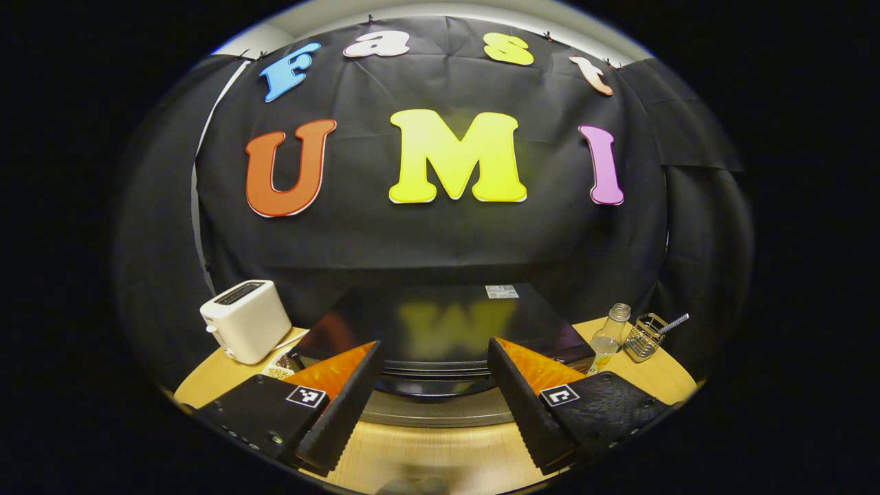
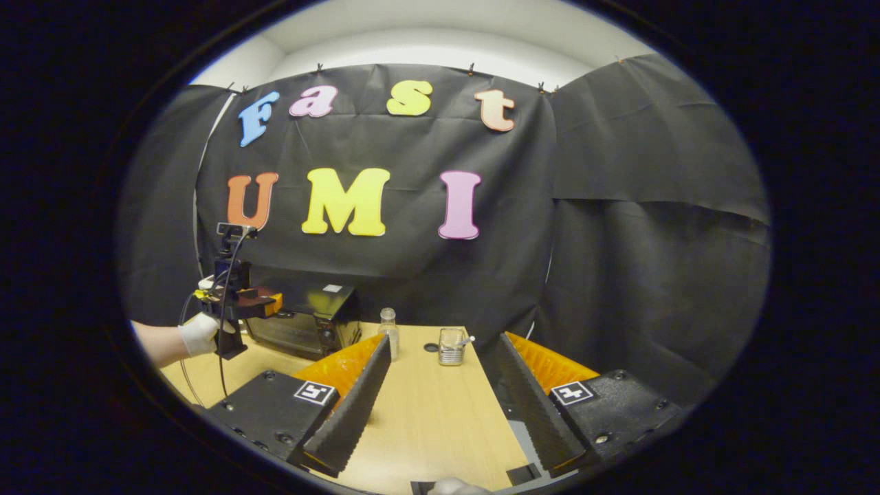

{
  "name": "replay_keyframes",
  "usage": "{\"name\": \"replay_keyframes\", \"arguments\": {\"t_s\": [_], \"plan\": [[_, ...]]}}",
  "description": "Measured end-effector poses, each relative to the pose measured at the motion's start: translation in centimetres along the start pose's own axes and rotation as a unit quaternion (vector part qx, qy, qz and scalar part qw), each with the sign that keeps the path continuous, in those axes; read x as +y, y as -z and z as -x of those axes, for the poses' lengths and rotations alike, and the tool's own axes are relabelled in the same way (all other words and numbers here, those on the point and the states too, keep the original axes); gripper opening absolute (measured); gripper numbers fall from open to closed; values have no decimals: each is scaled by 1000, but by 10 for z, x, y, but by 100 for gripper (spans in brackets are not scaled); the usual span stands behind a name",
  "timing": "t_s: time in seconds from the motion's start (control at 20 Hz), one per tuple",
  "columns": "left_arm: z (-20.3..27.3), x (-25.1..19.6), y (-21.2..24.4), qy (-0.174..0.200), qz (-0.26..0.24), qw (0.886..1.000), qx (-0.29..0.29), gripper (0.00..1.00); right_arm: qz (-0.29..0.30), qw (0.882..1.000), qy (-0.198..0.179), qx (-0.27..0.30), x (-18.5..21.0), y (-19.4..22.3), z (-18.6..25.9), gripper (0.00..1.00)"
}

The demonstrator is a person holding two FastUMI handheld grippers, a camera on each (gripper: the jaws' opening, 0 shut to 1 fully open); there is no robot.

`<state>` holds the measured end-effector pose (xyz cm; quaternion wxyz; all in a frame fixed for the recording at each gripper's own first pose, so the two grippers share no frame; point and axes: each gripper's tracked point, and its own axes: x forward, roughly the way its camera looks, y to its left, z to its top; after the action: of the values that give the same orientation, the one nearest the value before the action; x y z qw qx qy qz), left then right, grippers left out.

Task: Open the electric oven with the left hand, put the food in, and close the electric oven.

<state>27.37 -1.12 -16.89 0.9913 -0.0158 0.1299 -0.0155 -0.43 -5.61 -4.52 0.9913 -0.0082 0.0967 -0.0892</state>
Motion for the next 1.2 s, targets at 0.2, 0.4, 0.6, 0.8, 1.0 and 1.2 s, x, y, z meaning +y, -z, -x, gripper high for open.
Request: {"name": "replay_keyframes", "arguments": {"t_s": [0.2, 0.4, 0.6, 0.8, 1.0, 1.2], "plan": [[-15, 2, 21, -2, -22, 999, 26, 97, -8, 1000, 5, 6, -1, 4, 2, 99], [-11, 3, 26, 10, -14, 999, 28, 97, -9, 1000, -2, 5, 7, 4, 1, 99], [0, 3, 28, 13, -18, 1000, 19, 97, -10, 1000, -13, 11, 16, 9, 2, 97], [20, 3, 37, 13, -19, 1000, 20, 97, -13, 1000, -17, 10, 18, 12, 8, 99], [42, 3, 56, 16, -17, 999, 26, 97, -18, 999, -23, 13, 21, 17, 16, 99], [66, 2, 83, 19, -15, 999, 44, 97, -17, 999, -32, 16, 26, 24, 24, 99]]}}
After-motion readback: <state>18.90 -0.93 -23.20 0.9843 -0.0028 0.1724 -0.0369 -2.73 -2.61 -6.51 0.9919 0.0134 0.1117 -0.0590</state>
